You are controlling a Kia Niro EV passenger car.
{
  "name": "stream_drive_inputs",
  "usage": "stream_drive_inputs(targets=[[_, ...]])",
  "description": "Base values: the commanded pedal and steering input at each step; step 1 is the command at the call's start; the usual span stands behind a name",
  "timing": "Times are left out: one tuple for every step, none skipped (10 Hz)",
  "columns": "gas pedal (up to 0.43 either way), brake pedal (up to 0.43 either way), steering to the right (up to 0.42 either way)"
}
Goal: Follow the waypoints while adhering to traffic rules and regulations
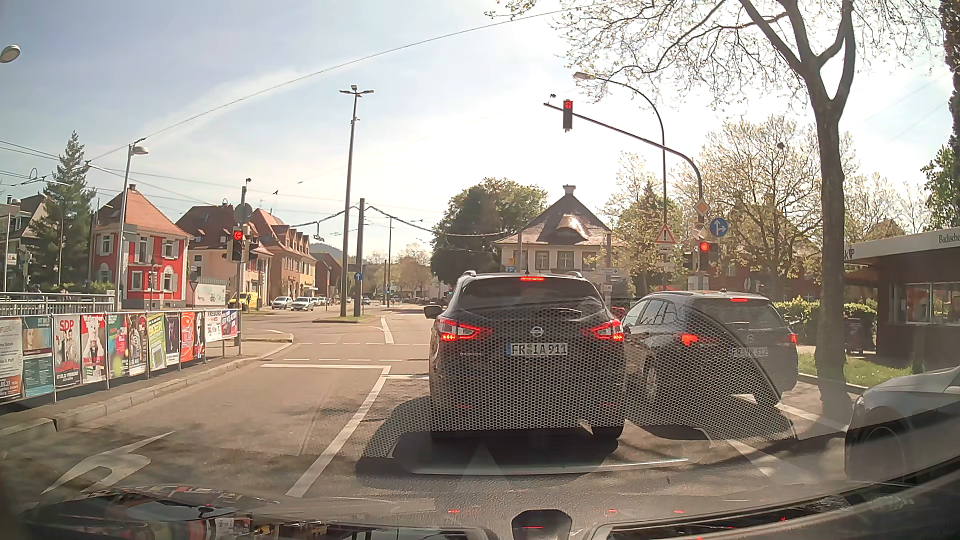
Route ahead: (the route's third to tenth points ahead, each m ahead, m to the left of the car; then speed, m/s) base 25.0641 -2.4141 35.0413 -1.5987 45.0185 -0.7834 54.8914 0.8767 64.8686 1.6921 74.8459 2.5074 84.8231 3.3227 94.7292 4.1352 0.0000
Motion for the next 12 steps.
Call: stream_drive_inputs(targets=[[0.0, 0.22, -0.037], [0.0, 0.226, -0.038], [0.0, 0.226, -0.037], [0.0, 0.22, -0.037], [0.0, 0.226, -0.038], [0.0, 0.22, -0.038], [0.0, 0.226, -0.038], [0.0, 0.226, -0.037], [0.0, 0.226, -0.037], [0.0, 0.226, -0.038], [0.0, 0.22, -0.038], [0.0, 0.22, -0.037]])
